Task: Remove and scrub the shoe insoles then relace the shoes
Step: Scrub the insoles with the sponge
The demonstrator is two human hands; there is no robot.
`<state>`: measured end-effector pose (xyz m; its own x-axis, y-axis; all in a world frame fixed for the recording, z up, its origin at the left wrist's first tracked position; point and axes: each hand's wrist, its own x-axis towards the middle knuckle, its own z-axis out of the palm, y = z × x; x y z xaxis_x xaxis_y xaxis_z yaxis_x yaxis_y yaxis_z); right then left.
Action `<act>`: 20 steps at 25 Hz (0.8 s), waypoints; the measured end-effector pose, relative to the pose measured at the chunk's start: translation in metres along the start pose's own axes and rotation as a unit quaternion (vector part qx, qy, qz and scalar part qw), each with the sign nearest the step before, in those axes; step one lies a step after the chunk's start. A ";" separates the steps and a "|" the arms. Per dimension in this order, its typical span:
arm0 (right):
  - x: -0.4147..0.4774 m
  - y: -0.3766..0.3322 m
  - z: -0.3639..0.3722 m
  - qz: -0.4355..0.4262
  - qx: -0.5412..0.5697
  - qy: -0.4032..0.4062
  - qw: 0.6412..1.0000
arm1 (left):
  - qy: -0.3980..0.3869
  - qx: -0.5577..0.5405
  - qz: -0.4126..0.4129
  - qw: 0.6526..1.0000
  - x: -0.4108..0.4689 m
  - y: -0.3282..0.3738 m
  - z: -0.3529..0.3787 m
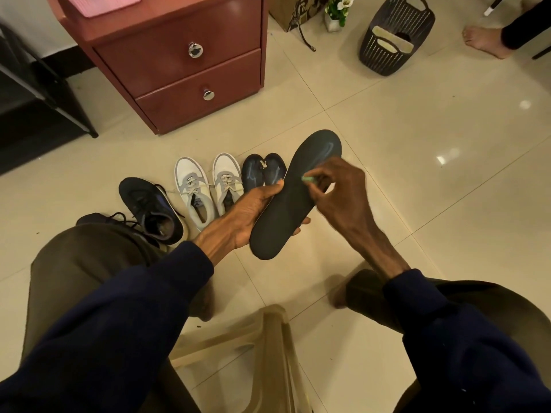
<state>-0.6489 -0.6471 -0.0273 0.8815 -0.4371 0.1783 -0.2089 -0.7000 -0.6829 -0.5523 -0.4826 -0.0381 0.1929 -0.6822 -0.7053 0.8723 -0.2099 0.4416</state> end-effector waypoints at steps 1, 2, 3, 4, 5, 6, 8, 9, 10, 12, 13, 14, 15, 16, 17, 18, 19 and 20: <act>-0.006 -0.011 0.007 -0.036 0.016 -0.043 0.998 | 0.002 -0.005 0.002 1.000 0.000 0.000 -0.002; -0.012 -0.022 0.012 -0.072 0.022 -0.093 0.993 | 0.005 -0.009 0.005 1.000 0.001 0.000 -0.005; -0.014 -0.025 0.015 -0.093 0.015 -0.126 0.988 | 0.009 -0.012 0.008 1.000 0.002 0.000 -0.007; -0.012 -0.023 0.014 -0.095 0.004 -0.126 0.988 | 0.008 -0.012 0.009 1.000 0.003 0.000 -0.008; -0.006 -0.014 0.012 -0.076 -0.003 -0.094 0.993 | 0.002 -0.011 0.008 1.000 0.003 0.001 -0.008; -0.001 -0.005 0.008 -0.045 -0.011 -0.049 0.998 | -0.004 -0.008 0.006 1.000 0.003 0.001 -0.006; 0.000 0.004 0.002 -0.003 -0.027 0.014 1.000 | -0.002 -0.002 0.005 1.000 0.002 0.000 -0.004; -0.003 0.000 0.005 -0.011 -0.026 0.010 1.000 | 0.002 -0.001 0.004 1.000 0.002 0.000 -0.003; -0.008 -0.008 0.010 -0.039 -0.018 -0.025 0.999 | 0.007 -0.003 0.002 1.000 0.003 -0.001 -0.004; -0.019 -0.026 0.019 -0.107 -0.001 -0.131 0.986 | 0.020 -0.007 0.005 1.000 0.005 -0.002 -0.011; -0.018 -0.028 0.018 -0.120 -0.005 -0.154 0.981 | 0.024 -0.006 0.008 1.000 0.006 -0.003 -0.012; -0.012 -0.023 0.015 -0.111 -0.012 -0.138 0.984 | 0.019 -0.007 0.009 1.000 0.005 -0.003 -0.011; -0.005 -0.015 0.011 -0.085 -0.017 -0.092 0.992 | 0.010 -0.008 0.006 1.000 0.004 -0.002 -0.009; 0.000 -0.007 0.005 -0.051 -0.022 -0.037 0.998 | 0.003 -0.006 0.001 1.000 0.003 -0.001 -0.005; 0.002 -0.001 0.000 -0.023 -0.027 0.007 0.999 | 0.002 0.000 -0.002 1.000 0.001 -0.001 -0.002; 0.002 -0.001 0.000 -0.009 -0.030 0.025 0.999 | 0.003 0.011 -0.003 1.000 0.001 -0.002 -0.001; 0.000 -0.005 0.003 -0.016 -0.026 0.012 0.999 | 0.003 0.019 -0.003 1.000 0.000 -0.002 0.000; -0.004 -0.010 0.008 -0.038 -0.014 -0.031 0.999 | 0.003 0.021 -0.005 1.000 0.000 -0.003 -0.002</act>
<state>-0.6465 -0.6335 -0.0270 0.9197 -0.3466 0.1844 -0.1510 -0.7457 -0.6489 -0.5542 -0.4806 -0.0408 0.1867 -0.6750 -0.7138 0.8551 -0.2460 0.4564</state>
